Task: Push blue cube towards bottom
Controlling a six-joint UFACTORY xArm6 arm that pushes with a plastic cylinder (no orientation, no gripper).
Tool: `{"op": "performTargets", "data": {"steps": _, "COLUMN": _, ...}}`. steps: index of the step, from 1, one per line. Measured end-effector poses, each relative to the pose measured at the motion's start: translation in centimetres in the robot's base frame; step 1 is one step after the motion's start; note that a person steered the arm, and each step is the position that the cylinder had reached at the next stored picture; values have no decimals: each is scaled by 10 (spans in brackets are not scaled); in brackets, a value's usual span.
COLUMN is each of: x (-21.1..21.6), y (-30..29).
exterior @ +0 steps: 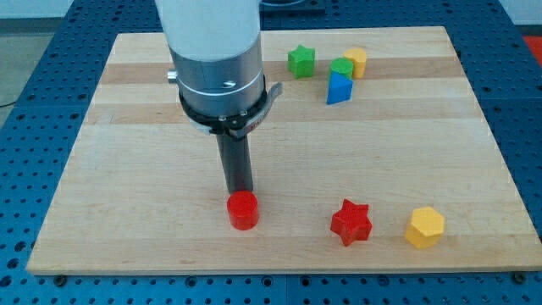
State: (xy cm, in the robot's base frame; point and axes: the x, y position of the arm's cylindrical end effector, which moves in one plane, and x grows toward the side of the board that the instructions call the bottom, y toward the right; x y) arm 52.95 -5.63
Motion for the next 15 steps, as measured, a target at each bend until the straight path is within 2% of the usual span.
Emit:
{"op": "performTargets", "data": {"steps": 2, "x": 15, "y": 24}}
{"op": "performTargets", "data": {"steps": 4, "x": 19, "y": -76}}
{"op": "performTargets", "data": {"steps": 5, "x": 47, "y": -75}}
{"op": "performTargets", "data": {"steps": 8, "x": 49, "y": 2}}
{"op": "performTargets", "data": {"steps": 11, "x": 49, "y": 18}}
{"op": "performTargets", "data": {"steps": 12, "x": 49, "y": 3}}
{"op": "performTargets", "data": {"steps": 13, "x": 18, "y": -46}}
{"op": "performTargets", "data": {"steps": 15, "x": -174, "y": -128}}
